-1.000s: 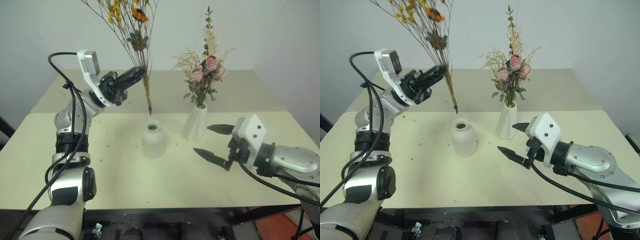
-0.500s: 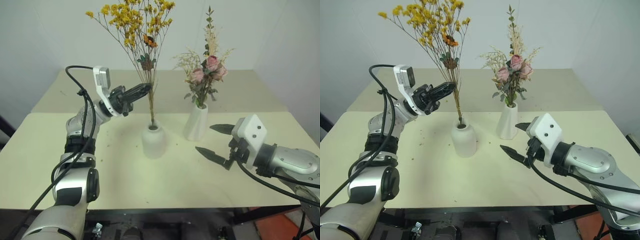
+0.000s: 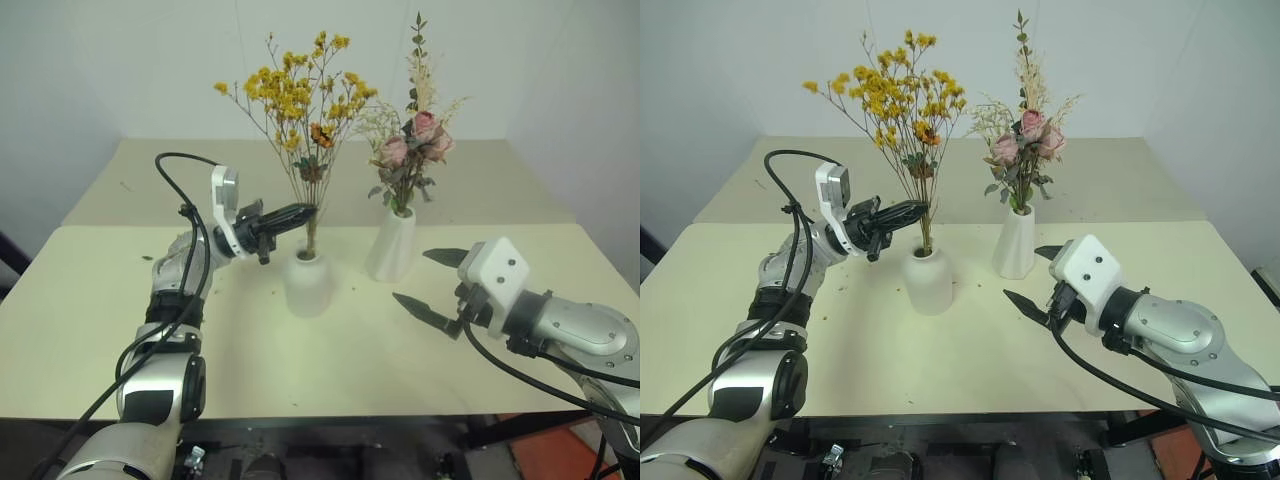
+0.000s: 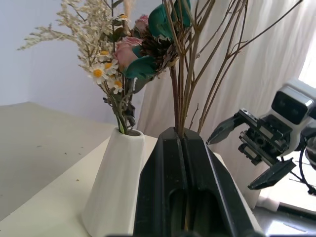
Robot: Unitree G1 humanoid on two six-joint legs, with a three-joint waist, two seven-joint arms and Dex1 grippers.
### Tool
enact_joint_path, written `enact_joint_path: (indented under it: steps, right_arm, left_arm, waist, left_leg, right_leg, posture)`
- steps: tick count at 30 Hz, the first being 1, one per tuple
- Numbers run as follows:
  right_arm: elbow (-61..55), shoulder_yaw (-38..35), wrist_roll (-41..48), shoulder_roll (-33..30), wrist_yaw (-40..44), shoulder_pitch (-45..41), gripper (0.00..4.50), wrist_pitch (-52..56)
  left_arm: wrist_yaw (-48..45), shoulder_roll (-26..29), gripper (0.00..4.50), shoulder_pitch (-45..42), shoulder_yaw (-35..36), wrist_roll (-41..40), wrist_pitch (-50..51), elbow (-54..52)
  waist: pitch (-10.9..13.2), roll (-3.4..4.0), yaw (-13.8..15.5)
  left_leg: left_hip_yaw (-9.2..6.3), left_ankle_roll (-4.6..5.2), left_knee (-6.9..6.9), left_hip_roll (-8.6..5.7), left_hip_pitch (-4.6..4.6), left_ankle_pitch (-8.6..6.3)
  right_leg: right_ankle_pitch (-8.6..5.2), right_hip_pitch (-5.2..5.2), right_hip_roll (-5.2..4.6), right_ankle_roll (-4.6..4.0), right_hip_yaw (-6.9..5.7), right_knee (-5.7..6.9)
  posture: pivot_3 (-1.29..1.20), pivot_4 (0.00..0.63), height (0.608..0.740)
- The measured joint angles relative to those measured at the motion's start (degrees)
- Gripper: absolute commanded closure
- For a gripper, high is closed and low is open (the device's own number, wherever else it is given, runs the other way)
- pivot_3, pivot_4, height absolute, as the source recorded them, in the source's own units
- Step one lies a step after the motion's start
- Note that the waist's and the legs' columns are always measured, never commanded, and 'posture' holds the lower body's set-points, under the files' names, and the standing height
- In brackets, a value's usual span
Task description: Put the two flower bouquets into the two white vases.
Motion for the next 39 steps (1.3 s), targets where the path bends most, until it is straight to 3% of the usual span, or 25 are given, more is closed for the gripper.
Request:
enact_joint_path:
  steps: [1, 4, 16, 26, 32, 39]
  right_arm:
    - [0.1, 0.0, -0.4, 0.2, 0.0, 0.1, 0.0, -0.4]
    - [0.2, 0.1, -1.1, 0.2, 0.1, 0.2, 0.0, -1.0]
    - [2.0, 1.5, -1.9, 0.6, 1.3, 0.1, 0.0, -1.9]
    - [4.5, 2.3, -3.2, 1.3, 2.6, -0.2, 0.0, -4.1]
    - [6.3, 2.8, -3.4, 1.3, 4.1, -0.5, 0.0, -5.1]
    - [7.1, -9.3, 2.0, -2.8, 12.0, 5.6, 0.0, -5.5]
  left_arm:
    - [-0.1, -0.1, 4.48, 0.0, -0.1, 0.3, -0.5, 0.0]
    - [-0.5, -0.1, 3.84, 0.0, -0.1, 0.4, -0.6, 0.1]
    - [-3.4, 3.8, 0.1, 3.2, -3.1, 2.6, -0.5, -4.6]
    - [-1.4, 12.4, 0.04, 11.5, -3.6, 3.8, 1.9, -16.6]
    - [4.2, 18.5, 0.04, 18.0, 0.7, 3.4, 4.0, -26.3]
    - [8.6, 25.7, 0.04, 30.8, 7.6, 1.3, 6.4, -36.5]
  waist:
    - [0.0, 0.0, 0.0]
    - [0.0, 0.0, 0.0]
    - [0.0, 0.0, -0.1]
    - [0.0, 0.0, 0.0]
    - [0.0, 0.01, -0.2]
    - [0.0, 0.02, 0.3]
  left_leg:
    - [0.0, 0.0, 0.0, 0.0, 0.0, 0.0]
    - [0.0, 0.0, 0.0, 0.0, 0.0, 0.0]
    - [0.0, 0.0, 0.0, 0.01, 0.01, 0.0]
    - [0.0, 0.0, 0.0, 0.02, 0.03, 0.0]
    - [0.01, 0.0, -0.02, 0.06, 0.05, 0.0]
    - [0.02, 0.0, -0.03, 0.06, 0.03, -0.01]
  right_leg:
    - [0.0, 0.0, 0.0, 0.0, 0.0, 0.0]
    - [0.0, 0.0, 0.0, 0.0, 0.0, 0.0]
    - [0.0, 0.0, 0.0, 0.0, 0.0, 0.02]
    - [0.0, 0.0, 0.0, 0.0, 0.0, 0.02]
    - [-0.01, -0.01, 0.01, 0.0, 0.01, 0.02]
    - [-0.03, 0.01, -0.02, 0.02, 0.0, -0.03]
  posture:
    - [0.0, 0.15, 0.74]
    - [0.0, 0.15, 0.74]
    - [0.0, 0.15, 0.74]
    - [0.0, 0.15, 0.74]
    - [0.0, 0.15, 0.74]
    - [0.0, 0.15, 0.74]
